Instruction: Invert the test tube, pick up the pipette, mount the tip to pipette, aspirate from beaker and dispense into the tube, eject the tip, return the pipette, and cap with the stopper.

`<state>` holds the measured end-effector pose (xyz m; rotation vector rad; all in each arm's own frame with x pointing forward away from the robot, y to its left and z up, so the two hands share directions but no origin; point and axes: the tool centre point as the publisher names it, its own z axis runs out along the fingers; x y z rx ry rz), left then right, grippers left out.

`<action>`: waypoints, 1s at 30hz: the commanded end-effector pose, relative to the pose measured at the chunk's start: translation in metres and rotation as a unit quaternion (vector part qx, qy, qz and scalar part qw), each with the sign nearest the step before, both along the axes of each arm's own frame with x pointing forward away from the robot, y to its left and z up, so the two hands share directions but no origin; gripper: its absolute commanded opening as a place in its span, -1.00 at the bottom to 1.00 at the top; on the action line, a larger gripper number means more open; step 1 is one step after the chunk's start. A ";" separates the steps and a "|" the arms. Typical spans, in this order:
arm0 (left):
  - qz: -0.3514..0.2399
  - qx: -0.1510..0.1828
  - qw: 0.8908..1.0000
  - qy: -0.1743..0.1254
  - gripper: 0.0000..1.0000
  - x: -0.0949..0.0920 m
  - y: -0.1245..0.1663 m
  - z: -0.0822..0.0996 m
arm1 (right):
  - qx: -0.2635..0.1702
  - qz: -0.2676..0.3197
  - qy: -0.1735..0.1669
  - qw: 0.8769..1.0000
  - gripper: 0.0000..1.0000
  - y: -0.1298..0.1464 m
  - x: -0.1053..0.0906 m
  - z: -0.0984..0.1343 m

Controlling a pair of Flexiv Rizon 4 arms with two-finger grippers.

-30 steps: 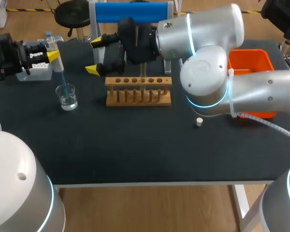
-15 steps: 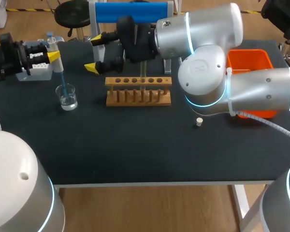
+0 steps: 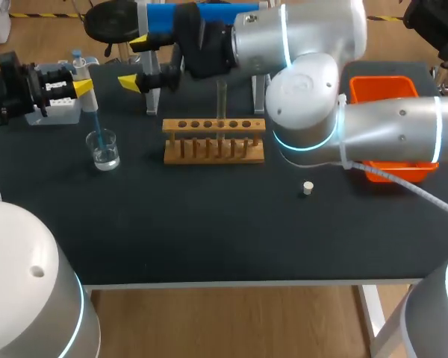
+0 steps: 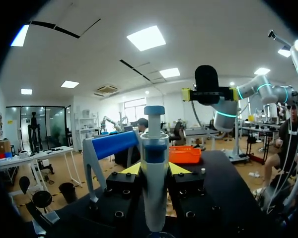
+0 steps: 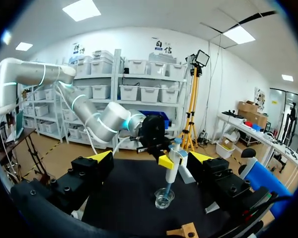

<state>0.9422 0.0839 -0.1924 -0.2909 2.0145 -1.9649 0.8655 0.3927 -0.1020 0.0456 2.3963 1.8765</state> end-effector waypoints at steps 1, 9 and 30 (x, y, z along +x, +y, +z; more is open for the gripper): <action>0.002 0.000 1.000 0.000 -1.00 -0.001 0.000 0.001 | 0.015 0.010 0.007 1.000 1.00 0.010 0.011 0.001; 0.002 0.000 1.000 0.000 -1.00 -0.001 0.000 0.001 | 0.048 0.040 0.019 0.998 1.00 0.025 0.024 0.006; 0.002 0.000 1.000 0.000 -1.00 -0.001 0.000 0.001 | 0.084 0.077 -0.005 0.993 -1.00 0.056 0.046 0.007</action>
